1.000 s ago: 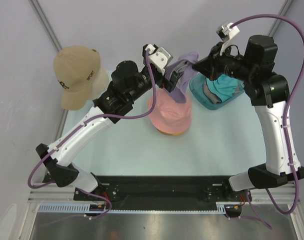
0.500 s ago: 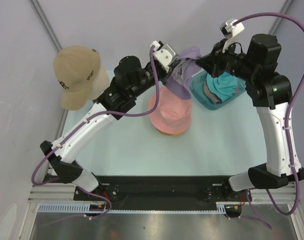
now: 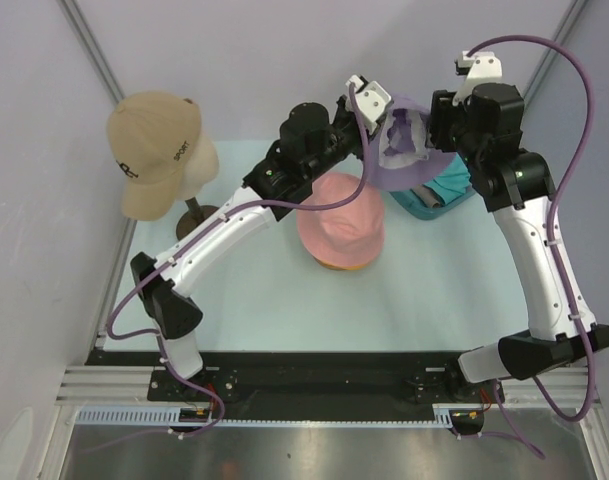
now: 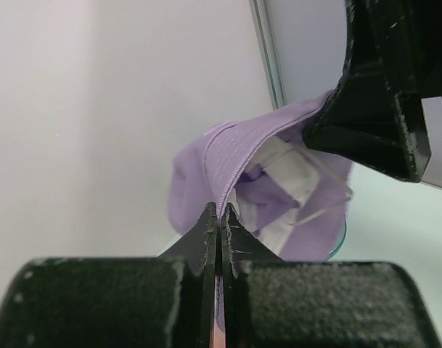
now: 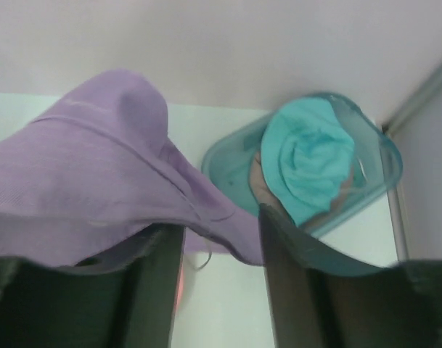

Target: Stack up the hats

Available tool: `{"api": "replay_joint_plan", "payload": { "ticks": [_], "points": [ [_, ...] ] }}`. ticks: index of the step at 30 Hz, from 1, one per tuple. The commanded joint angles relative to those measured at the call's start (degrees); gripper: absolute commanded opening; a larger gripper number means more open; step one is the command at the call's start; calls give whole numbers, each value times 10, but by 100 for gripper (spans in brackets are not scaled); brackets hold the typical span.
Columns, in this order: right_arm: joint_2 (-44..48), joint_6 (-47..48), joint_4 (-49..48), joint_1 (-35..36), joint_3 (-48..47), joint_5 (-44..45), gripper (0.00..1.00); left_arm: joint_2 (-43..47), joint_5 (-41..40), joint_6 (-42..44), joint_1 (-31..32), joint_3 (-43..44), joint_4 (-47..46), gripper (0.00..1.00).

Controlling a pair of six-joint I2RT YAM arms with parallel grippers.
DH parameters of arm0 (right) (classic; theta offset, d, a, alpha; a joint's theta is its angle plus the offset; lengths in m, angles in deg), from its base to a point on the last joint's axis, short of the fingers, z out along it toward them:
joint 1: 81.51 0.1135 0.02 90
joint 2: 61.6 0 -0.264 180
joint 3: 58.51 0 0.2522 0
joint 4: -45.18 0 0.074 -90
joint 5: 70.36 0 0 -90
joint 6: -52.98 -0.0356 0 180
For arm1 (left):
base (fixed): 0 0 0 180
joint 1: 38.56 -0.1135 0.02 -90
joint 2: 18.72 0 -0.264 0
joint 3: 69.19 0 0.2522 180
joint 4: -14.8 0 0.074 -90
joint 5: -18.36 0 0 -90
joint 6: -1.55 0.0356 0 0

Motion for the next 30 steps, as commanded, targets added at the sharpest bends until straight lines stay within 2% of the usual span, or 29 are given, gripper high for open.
{"api": "replay_joint_plan", "payload": {
  "ticks": [1,3,6,10,14,20,23,26,29,30],
  "points": [
    [48,-24,-30,-3,31,86,63,31,12,6,-2,-3,-23,0],
    [70,-17,-41,-3,57,55,74,46,11,15,-2,-33,-19,0],
    [129,-18,-82,-3,124,0,82,92,0,31,-2,-109,-38,0],
    [181,-27,-122,-3,184,-58,88,171,-11,45,-2,-221,-51,0],
    [201,-34,-121,-3,216,-135,97,225,-6,42,-2,-290,-51,0],
    [231,-83,-138,-3,257,-244,100,278,-6,43,-1,-362,-39,0],
    [218,-115,-115,-3,256,-252,99,307,7,38,2,-405,-67,0],
    [203,-163,-104,-6,253,-243,100,304,5,52,3,-405,-57,0],
    [188,-256,-105,-40,233,-262,99,290,2,56,3,-383,-57,0],
    [184,-316,-101,-49,228,-266,98,290,0,55,3,-383,-57,0]
  ]
}}
